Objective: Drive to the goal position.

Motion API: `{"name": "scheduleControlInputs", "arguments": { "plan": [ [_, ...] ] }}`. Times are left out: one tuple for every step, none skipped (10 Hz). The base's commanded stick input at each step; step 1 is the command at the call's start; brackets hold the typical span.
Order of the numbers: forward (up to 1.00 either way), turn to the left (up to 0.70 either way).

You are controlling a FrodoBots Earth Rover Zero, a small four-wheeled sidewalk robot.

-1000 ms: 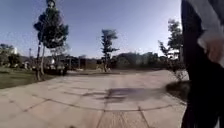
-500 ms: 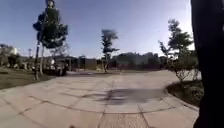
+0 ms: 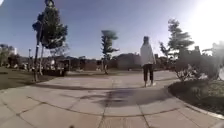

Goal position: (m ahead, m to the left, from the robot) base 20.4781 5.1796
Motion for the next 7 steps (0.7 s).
{"name": "scheduleControlInputs", "arguments": {
  "plan": [
    [0.00,0.00],
    [0.00,0.00],
    [0.00,0.00],
    [0.17,0.00],
    [0.35,0.00],
    [0.43,0.00],
    [0.43,0.00]
  ]
}}
